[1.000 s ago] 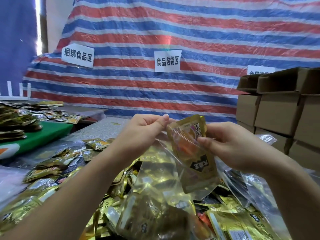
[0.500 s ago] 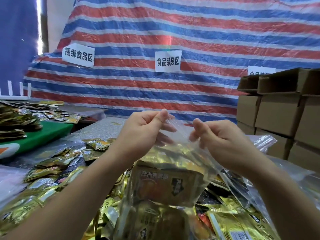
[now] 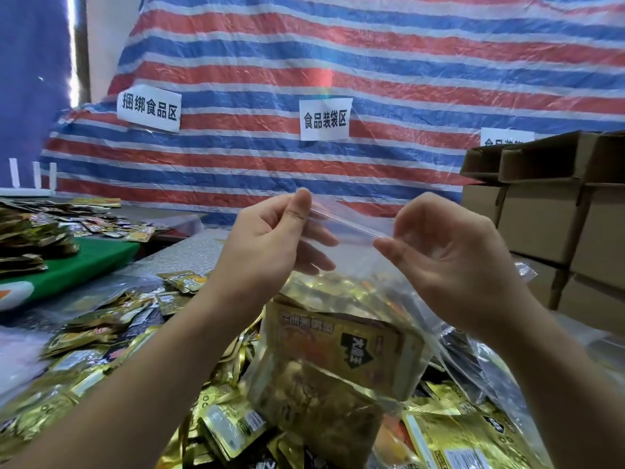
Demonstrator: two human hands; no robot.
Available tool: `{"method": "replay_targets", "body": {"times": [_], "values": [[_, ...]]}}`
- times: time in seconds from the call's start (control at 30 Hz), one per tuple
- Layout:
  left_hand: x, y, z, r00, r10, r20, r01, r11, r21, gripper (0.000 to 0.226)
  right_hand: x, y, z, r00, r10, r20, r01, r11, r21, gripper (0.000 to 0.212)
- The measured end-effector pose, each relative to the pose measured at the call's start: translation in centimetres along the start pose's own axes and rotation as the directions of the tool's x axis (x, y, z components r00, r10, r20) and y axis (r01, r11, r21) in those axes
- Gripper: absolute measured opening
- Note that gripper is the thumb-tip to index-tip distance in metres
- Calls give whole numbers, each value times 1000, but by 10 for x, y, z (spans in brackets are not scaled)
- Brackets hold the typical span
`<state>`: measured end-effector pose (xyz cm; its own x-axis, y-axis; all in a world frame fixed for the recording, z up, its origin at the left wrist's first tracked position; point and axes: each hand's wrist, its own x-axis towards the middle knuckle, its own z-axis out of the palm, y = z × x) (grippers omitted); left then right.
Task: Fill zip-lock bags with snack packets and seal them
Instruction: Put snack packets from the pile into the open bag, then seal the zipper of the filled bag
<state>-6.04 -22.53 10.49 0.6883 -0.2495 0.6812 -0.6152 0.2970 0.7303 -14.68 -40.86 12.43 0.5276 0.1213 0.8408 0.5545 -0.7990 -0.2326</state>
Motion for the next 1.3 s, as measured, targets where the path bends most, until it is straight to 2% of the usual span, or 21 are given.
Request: {"method": "replay_targets", "body": {"times": [0.1,0.17,0.23,0.3,0.43,0.57,0.7,0.83,1.0,1.3], "values": [[-2,-3,2,999,33,-11,-32,996,82,35,-1,3,3,995,96,10,-95,992,-80,25],[-4,-6,6,998,61,2,-60,988,139,33,-3,1,4,992,106,65,-87,966,-243,38],[-9,-9,11,996,83,42,-89,981,175,32,-3,-5,6,990,100,100,-66,953,-294,44],[-12,-9,17,990,107,94,-125,969,214,32,-3,-11,9,987,100,126,-71,974,-217,41],[-17,-8,22,979,147,141,-180,949,258,36,-5,-13,18,983,111,144,-98,990,-98,14],[-17,-9,21,978,159,132,-191,941,281,35,-6,-10,20,981,159,108,-156,987,-37,18],[-14,-10,20,992,102,69,-113,975,191,27,-6,-6,22,976,187,110,-186,982,-13,15],[-12,-12,18,996,40,78,-52,984,169,16,-6,-2,23,969,217,116,-217,976,-13,14],[-10,-11,16,996,-49,72,40,991,128,15,-5,-1,24,965,236,112,-236,972,-8,15],[-10,-10,15,993,-68,95,52,986,161,16,-5,-2,22,945,274,177,-277,961,-4,17]]}}
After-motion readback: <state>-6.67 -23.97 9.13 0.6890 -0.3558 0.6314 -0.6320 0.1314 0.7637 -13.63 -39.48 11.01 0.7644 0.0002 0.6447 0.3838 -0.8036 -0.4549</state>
